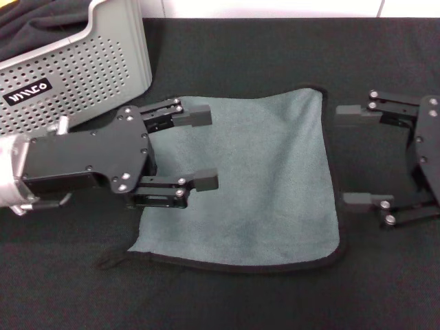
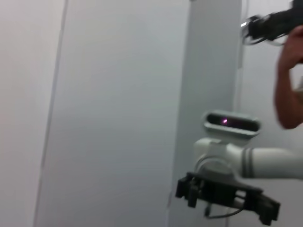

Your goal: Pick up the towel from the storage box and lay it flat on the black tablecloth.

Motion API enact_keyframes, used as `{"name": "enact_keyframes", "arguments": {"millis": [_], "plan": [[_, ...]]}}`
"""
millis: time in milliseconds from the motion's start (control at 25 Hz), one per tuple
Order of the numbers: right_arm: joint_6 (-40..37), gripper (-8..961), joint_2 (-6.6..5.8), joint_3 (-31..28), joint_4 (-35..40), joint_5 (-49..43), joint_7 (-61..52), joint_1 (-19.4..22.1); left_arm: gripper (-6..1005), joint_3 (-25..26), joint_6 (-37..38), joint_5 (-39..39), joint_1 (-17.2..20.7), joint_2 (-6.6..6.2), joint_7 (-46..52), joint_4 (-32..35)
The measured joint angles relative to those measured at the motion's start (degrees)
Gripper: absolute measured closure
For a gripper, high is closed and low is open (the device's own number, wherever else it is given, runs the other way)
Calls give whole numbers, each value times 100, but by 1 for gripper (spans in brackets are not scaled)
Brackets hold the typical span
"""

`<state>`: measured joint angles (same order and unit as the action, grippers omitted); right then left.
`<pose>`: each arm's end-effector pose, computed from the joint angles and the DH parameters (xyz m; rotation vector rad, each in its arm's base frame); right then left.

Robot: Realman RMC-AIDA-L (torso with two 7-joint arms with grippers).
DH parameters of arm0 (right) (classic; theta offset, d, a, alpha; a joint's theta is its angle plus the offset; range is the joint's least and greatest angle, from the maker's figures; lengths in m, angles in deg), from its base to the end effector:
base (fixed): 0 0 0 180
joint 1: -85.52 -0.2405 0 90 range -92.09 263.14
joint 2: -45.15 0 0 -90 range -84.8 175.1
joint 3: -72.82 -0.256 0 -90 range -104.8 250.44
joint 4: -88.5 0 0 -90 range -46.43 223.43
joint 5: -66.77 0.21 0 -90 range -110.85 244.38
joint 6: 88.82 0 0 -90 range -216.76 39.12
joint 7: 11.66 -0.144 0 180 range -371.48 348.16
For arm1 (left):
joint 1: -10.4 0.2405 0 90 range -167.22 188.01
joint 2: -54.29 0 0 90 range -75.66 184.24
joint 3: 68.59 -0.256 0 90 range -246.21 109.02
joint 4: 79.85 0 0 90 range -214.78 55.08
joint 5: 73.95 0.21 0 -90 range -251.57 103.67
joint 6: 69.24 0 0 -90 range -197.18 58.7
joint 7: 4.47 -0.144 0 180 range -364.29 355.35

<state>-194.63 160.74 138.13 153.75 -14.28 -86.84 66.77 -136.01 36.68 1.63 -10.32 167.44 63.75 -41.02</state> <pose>0.1738 0.2768 0.0572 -2.8492 -0.2505 1.0980 -0.2272 0.2731 0.0295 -2.7812 -0.1754 -1.2958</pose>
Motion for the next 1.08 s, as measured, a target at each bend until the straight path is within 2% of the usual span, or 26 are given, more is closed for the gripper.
{"name": "enact_keyframes", "arguments": {"millis": [240,560,1080], "plan": [[-675,69,-1,-465,-403,17,65,-309,133,150,445,-4,-105,-35,76,52],[-732,69,-1,-637,-534,23,84,-469,133,155,475,-63,-101,5,91,89],[-706,69,-1,-656,-585,27,87,-474,133,151,499,-141,-39,5,108,169]]}}
